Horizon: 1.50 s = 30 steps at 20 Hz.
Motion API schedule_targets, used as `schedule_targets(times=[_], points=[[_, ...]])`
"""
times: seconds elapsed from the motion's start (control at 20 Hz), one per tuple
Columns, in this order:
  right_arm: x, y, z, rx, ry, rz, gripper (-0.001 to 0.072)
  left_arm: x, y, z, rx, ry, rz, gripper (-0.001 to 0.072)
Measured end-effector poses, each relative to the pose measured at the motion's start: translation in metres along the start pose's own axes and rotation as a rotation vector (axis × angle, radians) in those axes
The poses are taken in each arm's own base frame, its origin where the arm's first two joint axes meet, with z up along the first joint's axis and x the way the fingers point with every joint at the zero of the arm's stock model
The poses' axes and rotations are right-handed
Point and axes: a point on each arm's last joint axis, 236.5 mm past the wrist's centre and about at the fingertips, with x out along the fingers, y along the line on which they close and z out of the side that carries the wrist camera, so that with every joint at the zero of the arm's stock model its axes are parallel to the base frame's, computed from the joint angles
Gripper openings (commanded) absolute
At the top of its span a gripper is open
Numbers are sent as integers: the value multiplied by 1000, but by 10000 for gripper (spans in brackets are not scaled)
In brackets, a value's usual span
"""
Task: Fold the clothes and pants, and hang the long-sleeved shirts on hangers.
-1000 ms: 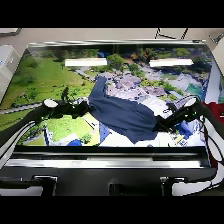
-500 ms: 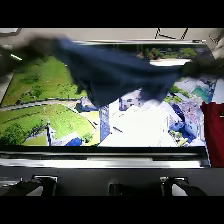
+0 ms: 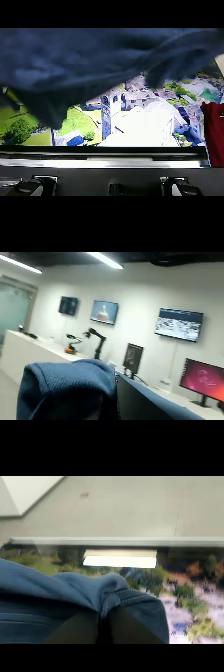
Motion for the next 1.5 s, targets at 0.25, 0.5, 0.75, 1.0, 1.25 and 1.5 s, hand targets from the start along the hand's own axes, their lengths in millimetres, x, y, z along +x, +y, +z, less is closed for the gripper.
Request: schedule_targets(times=[0.25,0.5,0.75,1.0,1.25,1.5], points=[[39,-48,-136,210,534,-88,43,41,76,-111,22,273,97,23],[90,-104,-307,458,937,-180,43,60,183,-365,-180,732,206,25],[125,-133,-410,628,1034,-252,44,21,198,-554,-574,1025,257,584],[165,-157,-401,677,870,-299,507,-22,207,-578,-841,1165,259,648],[190,-203,-324,617,670,-358,631,-104,254,-515,-937,1346,375,630],[136,-251,-353,673,892,-411,610,-232,285,-480,-833,1610,661,581]])
